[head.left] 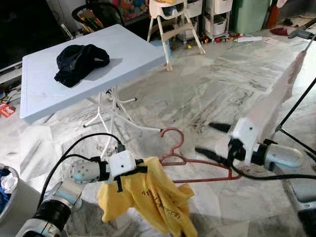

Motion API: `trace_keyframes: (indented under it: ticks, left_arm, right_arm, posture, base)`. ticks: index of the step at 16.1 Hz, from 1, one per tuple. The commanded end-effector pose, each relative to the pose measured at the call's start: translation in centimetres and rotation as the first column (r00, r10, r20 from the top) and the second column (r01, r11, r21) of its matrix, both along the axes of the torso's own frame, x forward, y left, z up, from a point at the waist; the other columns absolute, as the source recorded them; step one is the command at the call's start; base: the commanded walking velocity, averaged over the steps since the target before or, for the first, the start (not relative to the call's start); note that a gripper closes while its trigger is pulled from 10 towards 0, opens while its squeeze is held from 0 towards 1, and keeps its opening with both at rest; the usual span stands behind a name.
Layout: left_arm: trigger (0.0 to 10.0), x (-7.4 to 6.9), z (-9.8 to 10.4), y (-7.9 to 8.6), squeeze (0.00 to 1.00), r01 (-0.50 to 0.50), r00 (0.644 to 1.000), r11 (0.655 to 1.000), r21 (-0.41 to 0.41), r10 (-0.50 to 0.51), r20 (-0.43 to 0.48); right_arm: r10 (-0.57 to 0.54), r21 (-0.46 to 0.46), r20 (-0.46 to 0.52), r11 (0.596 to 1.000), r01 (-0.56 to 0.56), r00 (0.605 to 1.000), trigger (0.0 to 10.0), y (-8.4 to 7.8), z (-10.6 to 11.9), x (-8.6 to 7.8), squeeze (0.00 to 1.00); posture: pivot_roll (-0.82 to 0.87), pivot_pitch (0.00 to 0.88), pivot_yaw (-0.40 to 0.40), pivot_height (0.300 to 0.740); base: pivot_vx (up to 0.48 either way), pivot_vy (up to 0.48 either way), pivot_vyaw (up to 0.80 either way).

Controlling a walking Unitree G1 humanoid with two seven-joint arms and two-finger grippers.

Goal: Hang hanger

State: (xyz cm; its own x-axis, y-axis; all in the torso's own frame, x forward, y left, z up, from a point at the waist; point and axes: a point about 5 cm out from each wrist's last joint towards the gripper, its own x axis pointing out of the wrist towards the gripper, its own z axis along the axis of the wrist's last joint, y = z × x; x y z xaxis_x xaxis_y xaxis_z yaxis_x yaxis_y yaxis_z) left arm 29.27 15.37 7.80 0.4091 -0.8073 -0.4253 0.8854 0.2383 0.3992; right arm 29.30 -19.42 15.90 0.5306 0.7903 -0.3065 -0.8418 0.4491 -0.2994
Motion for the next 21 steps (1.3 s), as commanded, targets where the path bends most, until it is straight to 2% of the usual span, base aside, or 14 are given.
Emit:
trace_keyframes:
  ticks: [1,2,4,6,7,11,12,13,14,16,17,18,19,21]
  left_arm:
    - [0.0,0.4,0.6,0.1,0.00,0.016,0.999,1.000,0.010,-0.017,0.035]
    - [0.0,0.3,0.6,-0.1,0.00,0.031,0.999,0.999,0.011,-0.032,0.034]
    - [0.0,0.1,0.5,-0.7,0.00,0.062,0.997,0.998,0.011,-0.062,0.046]
    - [0.0,0.0,0.8,-1.2,0.00,0.088,0.994,0.996,0.006,-0.088,0.064]
    - [0.0,0.1,1.2,-1.6,0.00,0.107,0.991,0.994,0.006,-0.107,0.086]
    - [0.0,0.3,1.9,-2.2,0.00,0.135,0.983,0.991,0.016,-0.136,0.121]
    - [0.0,0.3,1.8,-2.2,0.00,0.135,0.983,0.990,0.027,-0.137,0.123]
    - [0.0,0.2,1.4,-2.0,0.00,0.133,0.984,0.990,0.042,-0.137,0.117]
    - [0.0,0.1,1.3,-1.9,0.00,0.132,0.984,0.990,0.049,-0.137,0.116]
    - [0.0,-0.2,0.6,-1.8,0.00,0.143,0.982,0.986,0.091,-0.152,0.109]
    - [0.0,-0.3,0.5,-1.8,0.00,0.144,0.982,0.985,0.099,-0.154,0.106]
    - [0.0,-0.2,0.4,-1.7,0.00,0.141,0.982,0.985,0.104,-0.152,0.108]
    - [0.0,-0.1,0.5,-1.6,0.00,0.132,0.983,0.986,0.105,-0.144,0.115]
    - [0.0,0.3,0.7,-1.1,0.00,0.094,0.983,0.989,0.113,-0.110,0.145]
  right_arm:
    - [0.102,-0.050,-0.021,0.993,-0.103,0.995,10.0,0.7,0.1,-0.1,0.00]
    - [0.176,-0.090,-0.078,0.979,-0.183,0.981,10.0,0.8,-0.1,-0.6,0.00]
    - [0.246,-0.163,-0.132,0.950,-0.266,0.960,10.0,1.1,-0.4,-0.5,0.00]
    - [0.270,-0.199,-0.143,0.935,-0.295,0.952,10.0,1.4,-0.8,-0.3,0.00]
    - [0.295,-0.210,-0.182,0.920,-0.330,0.938,10.0,1.7,-1.3,-0.4,0.00]
    - [0.245,-0.314,-0.207,0.900,-0.302,0.947,10.0,1.5,-3.0,0.2,0.00]
    - [0.214,-0.318,-0.191,0.910,-0.267,0.958,9.1,1.6,-3.1,0.6,0.00]
    - [0.160,-0.312,-0.147,0.929,-0.200,0.976,2.0,1.7,-3.2,1.3,0.00]
    - [0.131,-0.311,-0.144,0.935,-0.171,0.981,0.0,1.6,-3.4,1.4,0.00]
    - [0.065,-0.345,-0.077,0.935,-0.088,0.995,0.0,1.3,-3.3,2.0,0.00]
    - [0.061,-0.352,-0.076,0.932,-0.084,0.995,0.0,1.2,-3.5,2.1,0.00]
    - [0.073,-0.374,-0.091,0.922,-0.102,0.993,4.6,0.9,-3.9,2.0,0.00]
    - [0.017,-0.359,-0.115,0.931,-0.057,0.993,10.0,0.3,-4.3,2.0,0.00]
    - [-0.079,-0.231,-0.125,0.972,0.049,0.989,10.0,0.2,-5.0,1.9,0.00]
  posture:
    - [-0.14,0.051,0.157,0.740]
    - [-0.14,0.051,0.157,0.740]
    - [-0.14,0.050,0.158,0.740]
    - [-0.13,0.053,0.155,0.740]
    - [-0.13,0.056,0.154,0.740]
    - [-0.13,0.059,0.150,0.740]
    - [-0.13,0.060,0.151,0.740]
    - [-0.13,0.061,0.154,0.740]
    - [-0.13,0.061,0.154,0.740]
    - [-0.13,0.060,0.155,0.740]
    - [-0.13,0.060,0.155,0.740]
    - [-0.13,0.060,0.150,0.740]
    - [-0.13,0.060,0.145,0.740]
    - [-0.12,0.058,0.138,0.740]
  base:
    - [0.000,0.000,0.00]
    - [0.000,0.000,0.00]
    - [0.000,0.000,0.00]
    - [0.000,0.000,0.00]
    - [0.000,0.000,0.00]
    - [0.000,0.000,0.00]
    - [0.000,0.000,0.00]
    - [0.000,0.000,0.00]
    - [0.000,0.000,0.00]
    - [0.000,0.000,0.00]
    - [0.000,0.000,0.00]
    - [0.000,0.000,0.00]
    - [0.000,0.000,0.00]
    - [0.000,0.000,0.00]
